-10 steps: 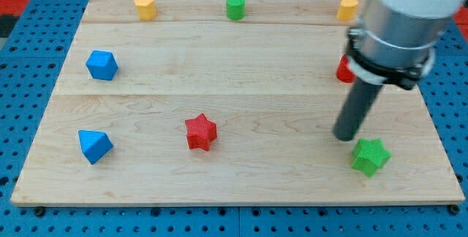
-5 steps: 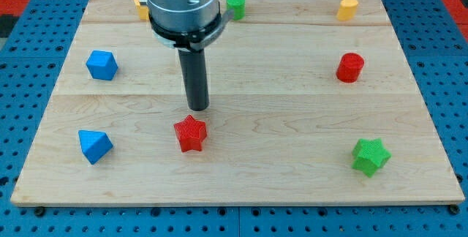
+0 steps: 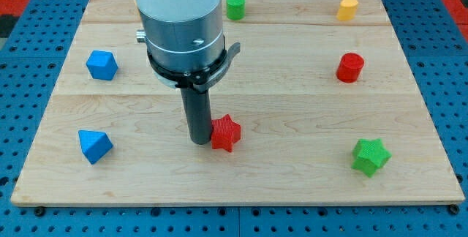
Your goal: Push the red star towards the bottom center
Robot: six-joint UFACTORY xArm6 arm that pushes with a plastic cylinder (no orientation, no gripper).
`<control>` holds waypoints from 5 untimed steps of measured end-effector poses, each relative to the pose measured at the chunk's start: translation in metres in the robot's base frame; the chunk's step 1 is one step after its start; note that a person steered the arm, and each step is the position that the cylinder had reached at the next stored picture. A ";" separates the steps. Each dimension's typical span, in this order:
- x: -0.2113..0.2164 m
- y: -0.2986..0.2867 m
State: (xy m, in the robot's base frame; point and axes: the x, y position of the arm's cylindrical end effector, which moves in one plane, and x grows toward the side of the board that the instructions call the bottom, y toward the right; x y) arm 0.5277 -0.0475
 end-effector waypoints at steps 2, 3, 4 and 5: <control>-0.040 -0.018; -0.029 0.021; -0.026 0.038; -0.022 0.038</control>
State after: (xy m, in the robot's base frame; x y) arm 0.5055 -0.0093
